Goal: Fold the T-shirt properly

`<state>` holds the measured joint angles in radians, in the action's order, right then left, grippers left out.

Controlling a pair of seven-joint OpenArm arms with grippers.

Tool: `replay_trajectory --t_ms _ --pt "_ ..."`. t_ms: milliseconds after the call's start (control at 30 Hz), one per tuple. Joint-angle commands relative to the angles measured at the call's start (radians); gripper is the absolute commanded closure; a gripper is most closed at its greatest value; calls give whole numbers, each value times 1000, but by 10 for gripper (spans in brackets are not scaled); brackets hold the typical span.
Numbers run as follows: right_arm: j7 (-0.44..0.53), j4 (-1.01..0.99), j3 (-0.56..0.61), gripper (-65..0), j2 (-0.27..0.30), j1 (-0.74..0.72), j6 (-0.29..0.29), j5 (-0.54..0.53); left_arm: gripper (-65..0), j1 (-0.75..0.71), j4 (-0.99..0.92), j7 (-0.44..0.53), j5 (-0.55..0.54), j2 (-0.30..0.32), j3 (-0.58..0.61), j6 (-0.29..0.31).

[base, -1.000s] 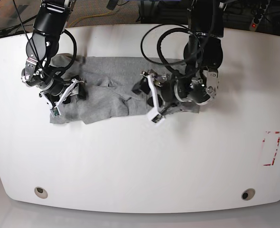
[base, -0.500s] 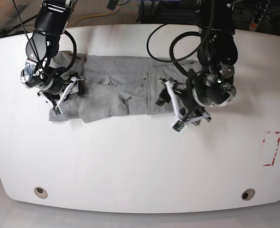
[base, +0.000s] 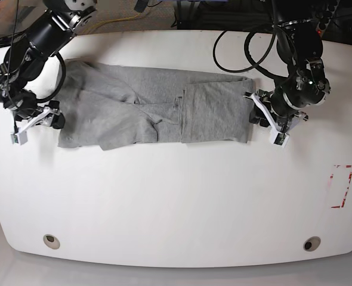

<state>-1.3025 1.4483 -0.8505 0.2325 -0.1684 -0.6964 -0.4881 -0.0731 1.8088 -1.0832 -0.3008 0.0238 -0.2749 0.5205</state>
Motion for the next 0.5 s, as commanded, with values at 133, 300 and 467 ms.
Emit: replay_trajectory --t_ms 133,300,467 --pt "18 -169 -52 -488 110 -23 -2 -128 -15 19 -43 25 -15 -23 -4 10" --pt "44 -248 -49 -488 115 14 -2 -182 -15 23 -108 25 -10 -46 13 59" --pt "47 -234 -2 -488 61 57 -2 -226 -15 23 -149 27 -8 -46 29 59"
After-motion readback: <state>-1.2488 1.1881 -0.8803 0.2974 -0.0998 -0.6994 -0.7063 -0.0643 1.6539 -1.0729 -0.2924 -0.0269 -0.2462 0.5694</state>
